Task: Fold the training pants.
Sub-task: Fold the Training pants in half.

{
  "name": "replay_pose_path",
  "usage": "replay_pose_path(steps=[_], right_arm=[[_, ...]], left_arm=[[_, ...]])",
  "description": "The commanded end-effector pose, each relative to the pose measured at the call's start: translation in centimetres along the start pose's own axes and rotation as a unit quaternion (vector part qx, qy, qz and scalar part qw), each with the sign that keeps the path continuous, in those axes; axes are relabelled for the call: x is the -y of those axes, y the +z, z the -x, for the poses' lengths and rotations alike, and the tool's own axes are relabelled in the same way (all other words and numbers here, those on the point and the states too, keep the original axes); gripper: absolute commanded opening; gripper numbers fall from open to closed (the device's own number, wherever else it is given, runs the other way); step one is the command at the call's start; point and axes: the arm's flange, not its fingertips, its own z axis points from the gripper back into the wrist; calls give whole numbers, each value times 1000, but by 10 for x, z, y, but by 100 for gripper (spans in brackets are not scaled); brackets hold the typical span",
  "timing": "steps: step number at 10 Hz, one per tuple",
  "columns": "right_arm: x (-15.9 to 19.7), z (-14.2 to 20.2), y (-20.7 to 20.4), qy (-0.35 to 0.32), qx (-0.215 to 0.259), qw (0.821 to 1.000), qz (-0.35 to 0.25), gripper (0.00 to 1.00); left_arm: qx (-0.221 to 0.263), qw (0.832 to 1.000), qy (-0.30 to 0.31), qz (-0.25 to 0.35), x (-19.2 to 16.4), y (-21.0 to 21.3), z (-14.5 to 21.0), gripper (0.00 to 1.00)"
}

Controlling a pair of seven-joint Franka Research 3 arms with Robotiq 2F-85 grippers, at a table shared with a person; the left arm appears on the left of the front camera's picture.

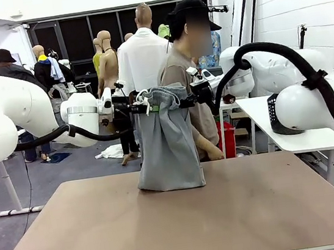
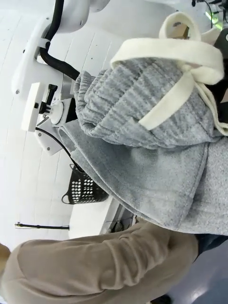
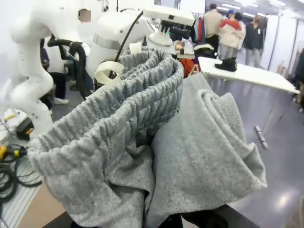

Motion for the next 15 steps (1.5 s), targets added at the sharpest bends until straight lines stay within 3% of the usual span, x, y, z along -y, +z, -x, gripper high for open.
replay_pose_path(steps=[1,7,15], right_arm=[[-40,14,-5,-34,25,999,19,0],[-96,79,-14,-120,52,991,38,0],[-90,84,-14,-129,42,990,24,0]], left_arm=[[-2,999,39,6,21,10,11,0],[21,991,130,-7,59,23,73,0],[4,992,127,-3,53,16,82,0]])
